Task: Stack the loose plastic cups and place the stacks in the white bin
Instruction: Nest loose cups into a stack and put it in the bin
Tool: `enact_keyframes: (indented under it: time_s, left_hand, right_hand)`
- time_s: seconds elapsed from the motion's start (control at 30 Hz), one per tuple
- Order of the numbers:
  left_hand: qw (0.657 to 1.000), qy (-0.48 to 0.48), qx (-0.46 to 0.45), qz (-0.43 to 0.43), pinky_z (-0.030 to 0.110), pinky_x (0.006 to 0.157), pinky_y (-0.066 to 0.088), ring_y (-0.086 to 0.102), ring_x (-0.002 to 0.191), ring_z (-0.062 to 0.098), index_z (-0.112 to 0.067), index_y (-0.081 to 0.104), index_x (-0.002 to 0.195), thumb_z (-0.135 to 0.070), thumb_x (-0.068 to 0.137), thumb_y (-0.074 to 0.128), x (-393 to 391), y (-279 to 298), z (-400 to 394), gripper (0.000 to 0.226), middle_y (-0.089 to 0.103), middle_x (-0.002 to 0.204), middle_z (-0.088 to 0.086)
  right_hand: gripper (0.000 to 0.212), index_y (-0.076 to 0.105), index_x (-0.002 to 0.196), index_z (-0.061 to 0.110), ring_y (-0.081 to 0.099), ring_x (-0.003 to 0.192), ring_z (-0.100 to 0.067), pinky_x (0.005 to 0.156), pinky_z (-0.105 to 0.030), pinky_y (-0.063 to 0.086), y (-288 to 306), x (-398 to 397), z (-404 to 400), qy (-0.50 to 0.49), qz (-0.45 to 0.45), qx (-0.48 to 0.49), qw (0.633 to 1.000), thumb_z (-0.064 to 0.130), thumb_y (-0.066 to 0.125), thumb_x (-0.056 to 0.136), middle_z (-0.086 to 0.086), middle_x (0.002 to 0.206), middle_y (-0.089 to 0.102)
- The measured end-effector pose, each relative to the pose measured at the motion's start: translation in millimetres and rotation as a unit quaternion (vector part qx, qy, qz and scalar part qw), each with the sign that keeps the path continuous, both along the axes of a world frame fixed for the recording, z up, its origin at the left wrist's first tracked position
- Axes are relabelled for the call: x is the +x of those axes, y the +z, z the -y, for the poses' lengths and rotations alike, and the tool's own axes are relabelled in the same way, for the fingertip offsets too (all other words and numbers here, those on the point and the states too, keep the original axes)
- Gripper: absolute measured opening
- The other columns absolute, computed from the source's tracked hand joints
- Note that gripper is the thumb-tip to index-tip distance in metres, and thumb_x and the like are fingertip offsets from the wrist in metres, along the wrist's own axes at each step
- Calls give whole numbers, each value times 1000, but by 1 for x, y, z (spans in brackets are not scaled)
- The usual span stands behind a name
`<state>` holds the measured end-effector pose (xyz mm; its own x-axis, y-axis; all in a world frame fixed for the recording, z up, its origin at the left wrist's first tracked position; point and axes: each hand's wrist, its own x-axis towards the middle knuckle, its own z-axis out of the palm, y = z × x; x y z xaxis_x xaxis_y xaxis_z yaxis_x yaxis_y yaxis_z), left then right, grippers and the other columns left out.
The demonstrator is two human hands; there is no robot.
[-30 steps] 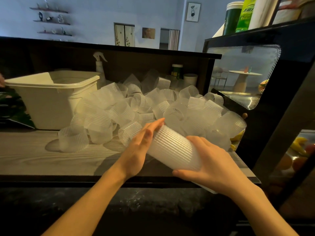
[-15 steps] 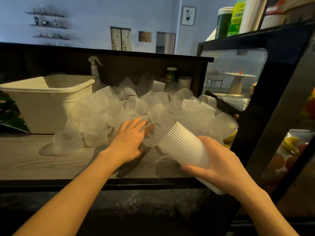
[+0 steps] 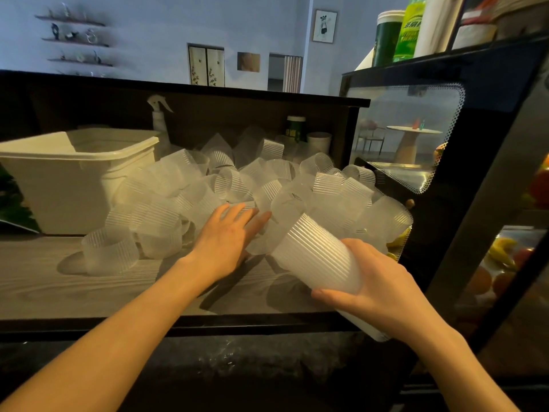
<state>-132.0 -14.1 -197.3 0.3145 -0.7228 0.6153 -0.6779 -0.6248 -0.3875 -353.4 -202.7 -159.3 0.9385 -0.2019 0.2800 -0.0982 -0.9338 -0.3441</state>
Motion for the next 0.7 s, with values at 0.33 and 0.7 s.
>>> enact_keyframes:
  time_s: [0.33,0.7]
  left_hand:
    - [997,8,63,-49,38,102,39,51,118,23,-12,51,138,-31,69,77,11,7,6,76,55,129,5]
    - [979,-12,-124,-161,41,104,37,51,126,28,-8,44,142,-43,77,77,8,11,-2,81,54,138,8]
  right_hand:
    - [88,35,137,35,51,105,-3,87,-28,51,0,3,3,4,1,10,1000,80,58,65,18,122,49]
    - [84,37,132,37,52,102,-4,86,-31,51,0,7,4,-1,-12,-1,1000,82,58,65,18,118,50]
